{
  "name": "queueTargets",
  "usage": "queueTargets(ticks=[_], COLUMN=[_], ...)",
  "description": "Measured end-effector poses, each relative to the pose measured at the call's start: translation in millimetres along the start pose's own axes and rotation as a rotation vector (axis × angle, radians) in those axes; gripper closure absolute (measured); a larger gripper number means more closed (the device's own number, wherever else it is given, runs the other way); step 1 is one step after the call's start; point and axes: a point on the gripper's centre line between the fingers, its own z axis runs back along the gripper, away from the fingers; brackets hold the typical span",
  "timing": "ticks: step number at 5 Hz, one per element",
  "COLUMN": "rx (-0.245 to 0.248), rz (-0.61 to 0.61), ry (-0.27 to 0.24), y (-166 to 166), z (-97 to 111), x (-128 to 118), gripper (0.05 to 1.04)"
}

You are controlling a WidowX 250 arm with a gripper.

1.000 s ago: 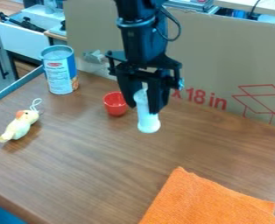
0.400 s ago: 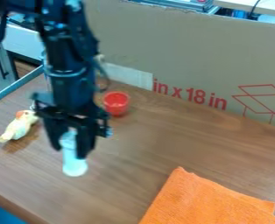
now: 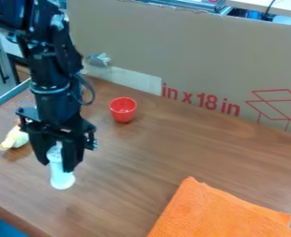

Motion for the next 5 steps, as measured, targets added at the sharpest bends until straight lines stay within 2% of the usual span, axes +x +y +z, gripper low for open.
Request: queueTargets(ticks=[1, 2, 3, 4, 5], rx=[-0.002, -0.025, -0.028, -0.029, -0.050], rz=[-0.013, 0.013, 0.013, 0.003, 0.028], ry=[-0.001, -0.028, -0.029, 0.024, -0.008], y=[0.7, 6.9, 8.5, 8.8, 9.1], z=[-17.5, -28.8, -29.7, -29.8, -21.3], x=[2.2, 4.1, 3.1, -2.1, -0.1], gripper=[0.492, 0.494, 0.435, 0.140, 0.073])
